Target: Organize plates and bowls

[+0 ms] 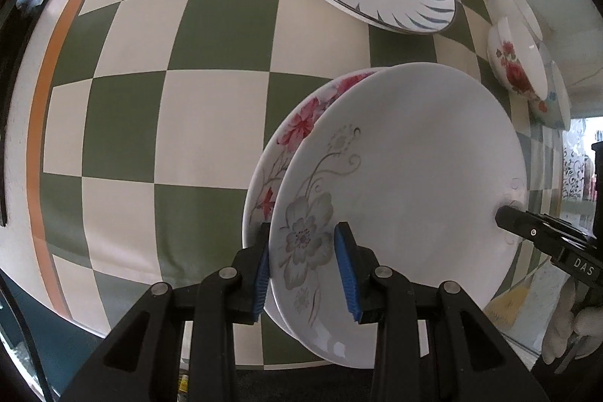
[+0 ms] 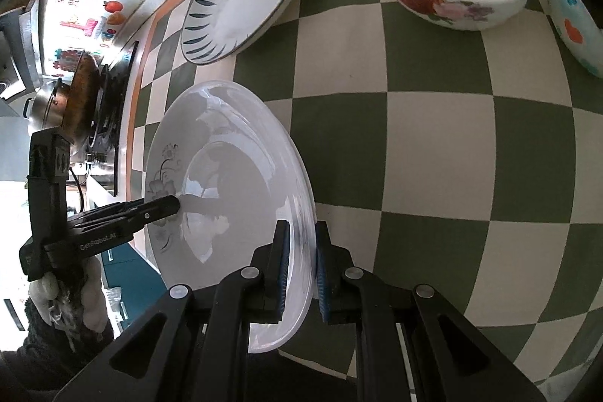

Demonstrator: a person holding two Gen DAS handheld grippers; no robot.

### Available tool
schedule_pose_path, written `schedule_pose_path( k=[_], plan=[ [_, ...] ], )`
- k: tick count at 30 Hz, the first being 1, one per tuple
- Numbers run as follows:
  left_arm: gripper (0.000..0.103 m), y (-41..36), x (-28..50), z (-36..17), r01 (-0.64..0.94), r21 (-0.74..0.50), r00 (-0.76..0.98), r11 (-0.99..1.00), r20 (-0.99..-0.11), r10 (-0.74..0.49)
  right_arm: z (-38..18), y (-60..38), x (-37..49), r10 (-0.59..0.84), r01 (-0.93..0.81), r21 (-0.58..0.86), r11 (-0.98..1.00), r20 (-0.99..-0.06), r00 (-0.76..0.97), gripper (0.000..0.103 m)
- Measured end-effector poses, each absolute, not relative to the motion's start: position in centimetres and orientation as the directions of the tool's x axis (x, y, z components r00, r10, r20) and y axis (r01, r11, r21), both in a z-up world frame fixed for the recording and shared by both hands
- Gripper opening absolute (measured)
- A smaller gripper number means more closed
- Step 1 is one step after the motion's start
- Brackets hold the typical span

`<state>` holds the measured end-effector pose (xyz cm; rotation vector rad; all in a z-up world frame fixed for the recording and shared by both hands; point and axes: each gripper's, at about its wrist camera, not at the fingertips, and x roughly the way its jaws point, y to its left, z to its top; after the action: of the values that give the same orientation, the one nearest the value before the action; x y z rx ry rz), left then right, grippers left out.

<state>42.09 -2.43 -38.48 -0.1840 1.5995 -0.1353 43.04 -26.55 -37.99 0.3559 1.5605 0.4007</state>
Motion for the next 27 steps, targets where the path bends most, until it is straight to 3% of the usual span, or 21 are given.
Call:
schedule_pose_path(
  k=[14, 27],
  plan=[
    [0.030, -3.2, 42.9, -36.7, 0.005, -0.089, -0.027, 0.996, -0.996, -0.089, -38.0, -26.4, 43.2, 0.446, -0.015, 0.448, 0.894, -0.892, -0.071, 0.017],
    [0.034, -0.9, 46.5, -29.0, -0.032, -0.179, 0.137, 0.983, -0.975, -0.173, -31.6, -26.5, 47.6, 0.486, -0.009, 0.487, 0.874, -0.873, 0.043, 0.019]
  ],
)
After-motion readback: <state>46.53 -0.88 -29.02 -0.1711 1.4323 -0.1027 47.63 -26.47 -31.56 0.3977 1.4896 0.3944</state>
